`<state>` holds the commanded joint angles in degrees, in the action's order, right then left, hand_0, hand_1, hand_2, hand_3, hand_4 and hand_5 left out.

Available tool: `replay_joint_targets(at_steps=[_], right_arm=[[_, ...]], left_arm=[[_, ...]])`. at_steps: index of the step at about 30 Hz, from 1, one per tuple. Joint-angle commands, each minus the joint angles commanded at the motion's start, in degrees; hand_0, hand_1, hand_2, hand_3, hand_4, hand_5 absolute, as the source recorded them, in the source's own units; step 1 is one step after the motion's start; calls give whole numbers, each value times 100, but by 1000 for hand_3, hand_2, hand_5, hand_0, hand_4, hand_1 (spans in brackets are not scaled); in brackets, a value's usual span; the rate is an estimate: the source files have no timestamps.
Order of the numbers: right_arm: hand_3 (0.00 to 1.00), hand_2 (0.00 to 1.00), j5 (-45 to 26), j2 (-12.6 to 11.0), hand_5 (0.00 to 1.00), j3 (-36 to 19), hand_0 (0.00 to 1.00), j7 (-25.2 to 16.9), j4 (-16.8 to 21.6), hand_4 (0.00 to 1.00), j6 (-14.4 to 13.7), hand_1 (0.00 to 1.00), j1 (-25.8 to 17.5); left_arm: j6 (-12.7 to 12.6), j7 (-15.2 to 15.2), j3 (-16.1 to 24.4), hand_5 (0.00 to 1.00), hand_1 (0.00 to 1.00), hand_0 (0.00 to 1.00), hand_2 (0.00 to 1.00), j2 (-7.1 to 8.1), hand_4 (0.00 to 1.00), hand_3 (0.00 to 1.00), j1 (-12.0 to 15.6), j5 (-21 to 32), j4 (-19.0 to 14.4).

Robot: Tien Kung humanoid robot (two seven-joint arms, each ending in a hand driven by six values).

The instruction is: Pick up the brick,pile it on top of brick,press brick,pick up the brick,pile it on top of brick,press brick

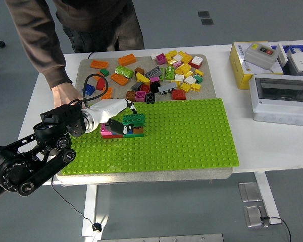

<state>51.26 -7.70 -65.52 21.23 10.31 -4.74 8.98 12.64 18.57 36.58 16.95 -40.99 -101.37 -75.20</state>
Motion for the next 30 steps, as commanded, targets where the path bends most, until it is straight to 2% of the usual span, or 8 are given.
replay_joint_targets(at_steps=[10, 17, 30], right_arm=[[762, 464, 3, 1, 998, 14, 700, 0, 0, 623, 9, 634, 11], [763, 465, -39, 3, 998, 62, 699, -16, 0, 622, 11, 634, 24], [762, 465, -64, 2, 998, 95, 700, -31, 0, 623, 14, 633, 16]], left_arm=[[-34, -63, -47, 217, 957, 984, 942, -74, 506, 525, 9, 49, 162], [-84, -169, -131, 218, 957, 983, 941, -176, 508, 524, -26, 69, 442], [-122, -227, -66, 217, 955, 981, 940, -215, 512, 524, -33, 40, 583]])
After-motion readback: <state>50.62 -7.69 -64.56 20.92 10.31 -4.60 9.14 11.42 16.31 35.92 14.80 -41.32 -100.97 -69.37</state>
